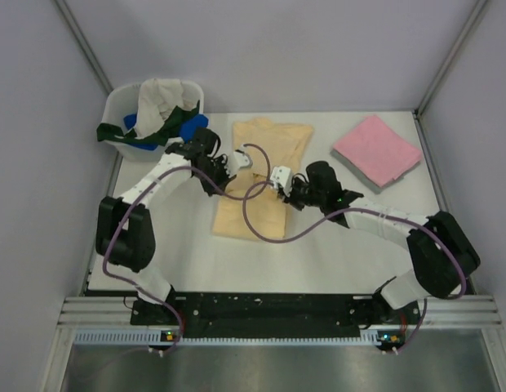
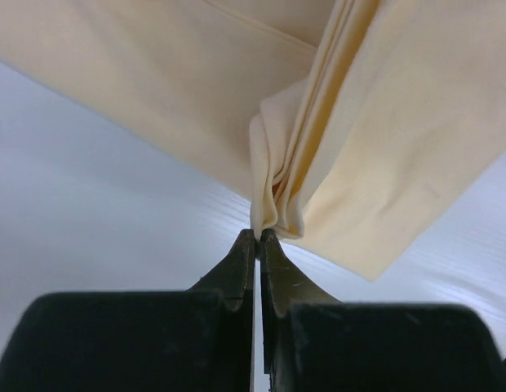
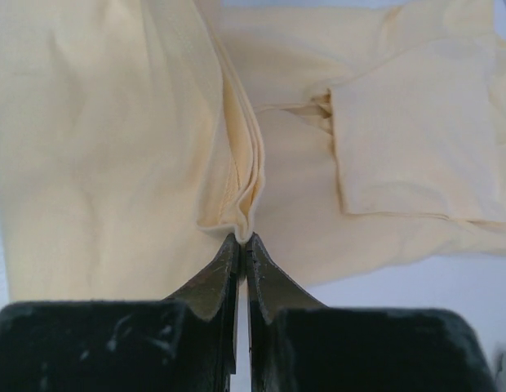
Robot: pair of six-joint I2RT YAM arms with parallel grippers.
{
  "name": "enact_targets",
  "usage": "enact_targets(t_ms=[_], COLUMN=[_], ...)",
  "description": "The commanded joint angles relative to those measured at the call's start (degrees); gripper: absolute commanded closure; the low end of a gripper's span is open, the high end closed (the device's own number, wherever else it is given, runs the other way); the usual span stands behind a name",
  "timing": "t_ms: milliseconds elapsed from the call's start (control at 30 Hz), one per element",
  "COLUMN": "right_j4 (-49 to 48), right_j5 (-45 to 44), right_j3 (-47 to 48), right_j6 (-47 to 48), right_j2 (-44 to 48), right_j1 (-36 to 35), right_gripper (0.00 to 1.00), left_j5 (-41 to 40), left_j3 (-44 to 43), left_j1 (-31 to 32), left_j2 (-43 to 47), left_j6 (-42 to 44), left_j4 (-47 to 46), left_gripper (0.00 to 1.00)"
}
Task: Fold and stack the t-shirts
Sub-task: Fold the folded rectangular tshirt in 1/3 of the way
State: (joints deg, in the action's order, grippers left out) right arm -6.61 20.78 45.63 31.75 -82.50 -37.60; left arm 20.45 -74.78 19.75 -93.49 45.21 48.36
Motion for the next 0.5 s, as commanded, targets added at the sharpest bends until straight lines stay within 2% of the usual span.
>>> enact_targets(t_ms=[0,200,467], right_j4=[-1.74,-0.51,1.78], right_j5=[-3.46,-6.97,-12.24], right_j3=[6.83,10.88,14.58], right_j6=[0.33,1.74,1.83], right_j2=[-6.17,-12.42,-17.26], right_j1=[3.32,5.79,7.63], right_gripper=[1.0,1.0,1.0], left_j5=[-1.81,-2.43,-2.6], left_j3=[-10.97,-23.55,-30.24], left_j1=[-1.81,-2.87,-2.79], left_j2=[-10.72,-20.93,-26.47], left_j6=[-7.32,-9.79,-9.88], left_j4=[-0.82,2.17,1.74], left_gripper=[1.0,1.0,1.0])
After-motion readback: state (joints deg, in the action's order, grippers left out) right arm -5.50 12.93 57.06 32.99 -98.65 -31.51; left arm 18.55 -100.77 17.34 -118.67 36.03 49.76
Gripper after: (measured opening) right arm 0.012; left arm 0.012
